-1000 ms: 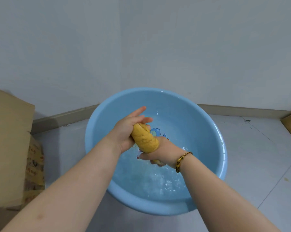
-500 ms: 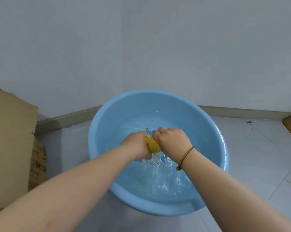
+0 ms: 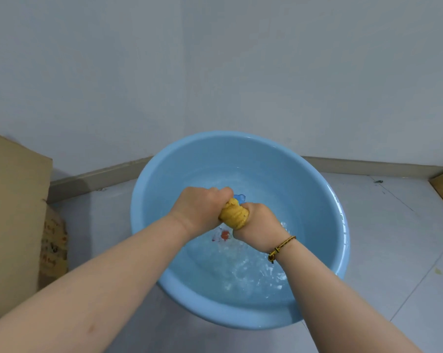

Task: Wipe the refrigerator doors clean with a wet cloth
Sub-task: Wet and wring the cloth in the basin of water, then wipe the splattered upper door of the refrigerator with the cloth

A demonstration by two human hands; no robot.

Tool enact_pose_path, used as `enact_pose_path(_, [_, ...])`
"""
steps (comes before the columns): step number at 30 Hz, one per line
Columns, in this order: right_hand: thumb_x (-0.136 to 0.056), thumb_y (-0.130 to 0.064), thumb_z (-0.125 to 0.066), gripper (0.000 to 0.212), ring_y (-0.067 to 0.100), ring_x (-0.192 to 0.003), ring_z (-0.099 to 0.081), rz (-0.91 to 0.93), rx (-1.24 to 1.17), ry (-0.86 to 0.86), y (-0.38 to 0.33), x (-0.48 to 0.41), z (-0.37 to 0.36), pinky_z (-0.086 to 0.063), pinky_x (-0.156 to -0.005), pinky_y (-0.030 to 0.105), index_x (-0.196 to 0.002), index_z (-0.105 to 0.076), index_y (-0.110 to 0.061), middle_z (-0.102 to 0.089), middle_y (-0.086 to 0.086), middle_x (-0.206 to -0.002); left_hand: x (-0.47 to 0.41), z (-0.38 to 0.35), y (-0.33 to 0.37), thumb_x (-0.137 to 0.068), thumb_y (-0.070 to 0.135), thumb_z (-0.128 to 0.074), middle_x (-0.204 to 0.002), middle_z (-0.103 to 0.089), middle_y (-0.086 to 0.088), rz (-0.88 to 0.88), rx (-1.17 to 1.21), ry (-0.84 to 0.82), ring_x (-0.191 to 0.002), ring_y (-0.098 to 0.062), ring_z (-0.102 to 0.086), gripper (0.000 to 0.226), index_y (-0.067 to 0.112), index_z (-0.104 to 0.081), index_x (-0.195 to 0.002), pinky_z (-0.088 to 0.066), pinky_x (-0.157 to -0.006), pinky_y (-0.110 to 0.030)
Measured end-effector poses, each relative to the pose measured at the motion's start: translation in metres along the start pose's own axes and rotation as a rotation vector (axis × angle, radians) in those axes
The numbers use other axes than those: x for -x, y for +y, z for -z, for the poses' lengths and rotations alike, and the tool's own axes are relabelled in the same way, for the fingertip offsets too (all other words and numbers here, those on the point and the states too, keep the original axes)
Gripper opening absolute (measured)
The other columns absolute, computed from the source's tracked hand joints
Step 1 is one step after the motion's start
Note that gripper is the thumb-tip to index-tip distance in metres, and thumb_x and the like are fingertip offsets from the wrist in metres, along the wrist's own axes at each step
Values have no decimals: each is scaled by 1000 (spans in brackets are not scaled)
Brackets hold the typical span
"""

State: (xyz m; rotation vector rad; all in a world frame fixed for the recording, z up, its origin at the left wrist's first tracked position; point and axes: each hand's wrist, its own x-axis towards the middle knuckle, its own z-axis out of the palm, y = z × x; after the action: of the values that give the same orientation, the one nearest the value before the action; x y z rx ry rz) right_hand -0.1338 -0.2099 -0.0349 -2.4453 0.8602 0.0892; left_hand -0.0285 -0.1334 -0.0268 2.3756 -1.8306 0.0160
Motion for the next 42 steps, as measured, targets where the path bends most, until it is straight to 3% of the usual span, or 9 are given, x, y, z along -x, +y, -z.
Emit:
enact_pose_path(5, [-84,-14,-52,22,23,-73,-44,-86,31,111,-4,-5,12,-30,-50,25,-69,-36,-15,-42,-5,-62,-1,9,-13,-81,15,-59,-133,-46,-3,260,374,-111,-108,-29,-55,66,24,-26,-138,-42,-80,-32])
enact_pose_path(10, [-85,-16,-51,8,30,-73,-50,-255,-43,372,-34,17,95,-32,-59,27,-87,-44,-13,-63,12,-90,-7,98,-7,-85,19,-62,-99,-55,1,582,1384,-208,-83,-13,-57,44,14,-46,-125,-49,-79,-28])
enact_pose_path(14, [-85,-14,-53,20,31,-91,-59,-156,-94,609,-90,41,186,-34,-62,26,-105,-54,-10,-63,9,-99,-32,207,22,-88,41,-48,-98,-59,1,635,1739,-152,-84,-13,-59,26,20,-58,-100,-50,-76,-29])
enact_pose_path(20, [-68,-45,-50,56,16,-101,-53,210,-169,442,-171,102,294,-38,-91,18,-116,-50,-17,-55,0,-111,-48,356,40,-86,20,-59,-75,-67,-1,689,1753,210,-68,-12,-61,11,9,-61,-88,-52,-59,-22])
enact_pose_path(23, [-84,-41,-55,30,2,-96,-52,7,-651,351,-212,135,382,-37,-77,-1,-103,-61,-18,-57,-12,-102,-44,440,46,-83,14,-59,-60,-68,2,566,1765,140,-61,-14,-63,10,11,-62,-75,-51,-65,-30])
enact_pose_path(27, [-89,-23,-55,7,4,-90,-55,26,-736,353,-263,176,468,-47,-72,9,-93,-57,-29,-60,-10,-95,-33,536,62,-70,29,-62,-84,-71,-11,264,1777,-46,-78,-21,-68,30,8,-66,-90,-56,-68,-34])
enact_pose_path(31, [-90,-13,-54,18,6,-77,-55,86,-745,552,-299,224,515,-46,-75,21,-79,-60,-26,-62,-6,-79,-25,601,82,-73,29,-66,-107,-67,-17,-6,1729,-170,-98,-27,-65,42,3,-64,-105,-52,-87,-37])
enact_pose_path(35, [-91,-15,-50,18,17,-74,-54,8,-856,822,-298,280,537,-48,-66,21,-81,-62,-5,-57,11,-79,-16,636,113,-68,14,-67,-86,-73,-5,-148,1715,-183,-82,-17,-68,27,6,-65,-94,-55,-71,-20])
enact_pose_path(42, [-75,-41,-69,41,16,-92,-64,52,-1329,703,-270,377,544,-56,-78,28,-99,-55,-11,-64,5,-99,16,659,194,-89,-1,-45,-69,-71,-1,-231,1776,-328,-65,-11,-68,20,4,-64,-84,-56,-60,-19])
